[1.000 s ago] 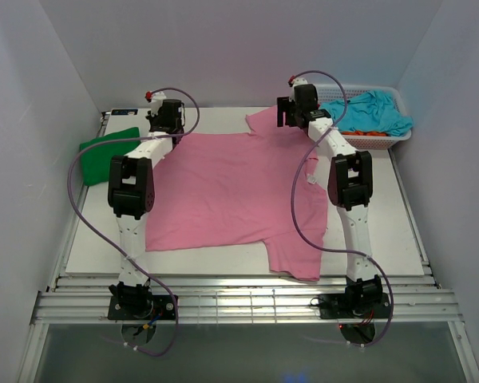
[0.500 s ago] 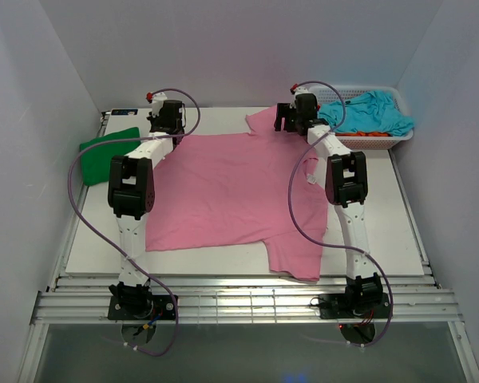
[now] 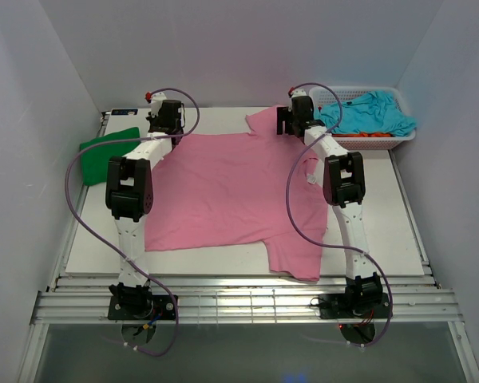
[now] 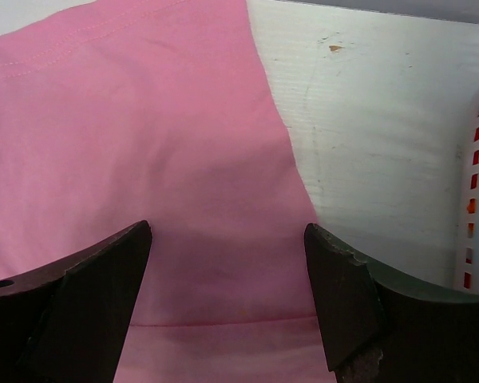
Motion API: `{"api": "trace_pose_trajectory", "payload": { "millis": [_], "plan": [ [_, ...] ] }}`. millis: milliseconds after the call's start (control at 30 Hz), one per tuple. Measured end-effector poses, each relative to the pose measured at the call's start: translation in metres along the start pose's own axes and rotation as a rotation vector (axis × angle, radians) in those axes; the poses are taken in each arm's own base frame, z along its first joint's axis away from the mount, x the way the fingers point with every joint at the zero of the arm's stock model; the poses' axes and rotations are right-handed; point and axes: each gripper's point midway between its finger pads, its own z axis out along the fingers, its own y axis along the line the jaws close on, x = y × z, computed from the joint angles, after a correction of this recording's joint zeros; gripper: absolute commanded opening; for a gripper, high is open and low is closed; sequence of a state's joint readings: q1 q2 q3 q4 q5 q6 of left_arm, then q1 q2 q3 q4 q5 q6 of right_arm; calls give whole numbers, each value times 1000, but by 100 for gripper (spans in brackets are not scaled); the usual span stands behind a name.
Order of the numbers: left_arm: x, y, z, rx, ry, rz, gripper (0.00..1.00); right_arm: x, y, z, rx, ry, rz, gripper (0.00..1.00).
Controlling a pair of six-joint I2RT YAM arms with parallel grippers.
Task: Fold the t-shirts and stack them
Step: Flatten the tshirt out
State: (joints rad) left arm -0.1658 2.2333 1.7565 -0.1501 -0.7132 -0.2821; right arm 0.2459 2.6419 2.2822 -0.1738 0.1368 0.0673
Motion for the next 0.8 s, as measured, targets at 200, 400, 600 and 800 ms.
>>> {"api": "trace_pose_trajectory", "payload": {
  "millis": [200, 400, 600, 800],
  "plan": [
    [1, 0, 0, 3, 3, 0, 12, 0, -8, 0, 50, -1, -25, 84],
    [1, -1, 0, 5, 3, 1, 11, -1, -13, -1, 96, -5, -40, 84],
    [1, -1, 0, 6, 3, 2, 10, -2, -15, -1, 106, -9, -51, 86],
    [2, 2, 0, -7, 2, 4, 6, -2, -11, -1, 81, -10, -53, 88]
  ]
}}
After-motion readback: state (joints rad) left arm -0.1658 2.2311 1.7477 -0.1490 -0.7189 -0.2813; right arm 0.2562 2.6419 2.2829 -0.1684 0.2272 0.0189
